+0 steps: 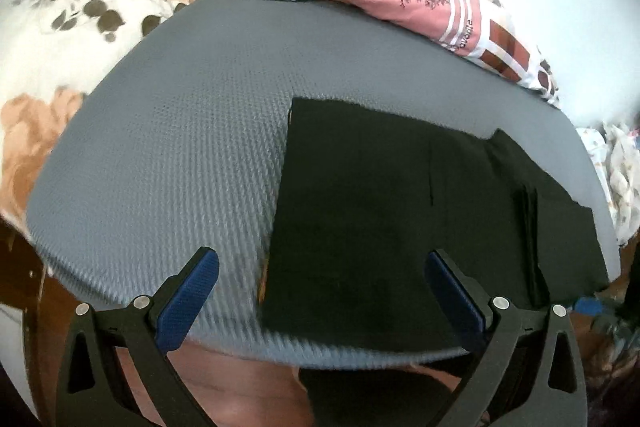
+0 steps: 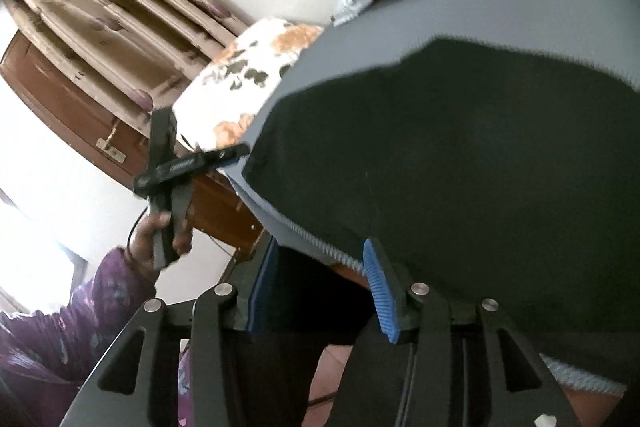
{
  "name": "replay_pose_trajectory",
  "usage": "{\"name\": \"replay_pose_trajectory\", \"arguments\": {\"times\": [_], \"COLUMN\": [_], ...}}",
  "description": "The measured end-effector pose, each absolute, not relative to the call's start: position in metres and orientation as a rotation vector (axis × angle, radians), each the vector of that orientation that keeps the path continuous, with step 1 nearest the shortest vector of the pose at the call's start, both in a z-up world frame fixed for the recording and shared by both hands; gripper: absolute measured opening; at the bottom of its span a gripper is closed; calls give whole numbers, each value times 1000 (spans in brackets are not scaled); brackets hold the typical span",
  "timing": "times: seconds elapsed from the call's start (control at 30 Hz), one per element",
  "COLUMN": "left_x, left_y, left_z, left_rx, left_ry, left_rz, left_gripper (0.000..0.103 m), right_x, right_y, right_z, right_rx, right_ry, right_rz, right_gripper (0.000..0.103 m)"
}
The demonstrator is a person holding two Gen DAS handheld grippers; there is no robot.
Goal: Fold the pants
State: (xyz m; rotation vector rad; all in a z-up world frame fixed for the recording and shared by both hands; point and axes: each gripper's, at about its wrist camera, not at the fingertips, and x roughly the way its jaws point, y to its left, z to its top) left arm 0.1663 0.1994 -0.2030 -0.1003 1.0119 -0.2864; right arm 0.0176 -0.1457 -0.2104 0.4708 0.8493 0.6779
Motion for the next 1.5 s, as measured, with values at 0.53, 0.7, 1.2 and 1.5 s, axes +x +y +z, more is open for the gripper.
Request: {"name": "replay_pose_trajectory", "arguments": {"times": [0.53,0.7,1.2,1.5], "left_x": [201,183,106,86], "left_y": [176,184,-18,-8], "left_z": [-226,-190,-104,-104], "left_rx": [-27,-158,-328,-249], "left_ry": [1083,1020,913,830], "left_rz": [-418,-412,-952,-847], "left_gripper": [37,20,19,32], "right_x": [17,25,63,69], "right_y": [-145,-149,-228,-247], "right_z": [-226,-217,-226,-257], "right_rx": [488,498,1214,1354], "right_ry": [891,846,668,716], "right_rz": [633,633,787,719], "right_gripper": [54,54,83,90]}}
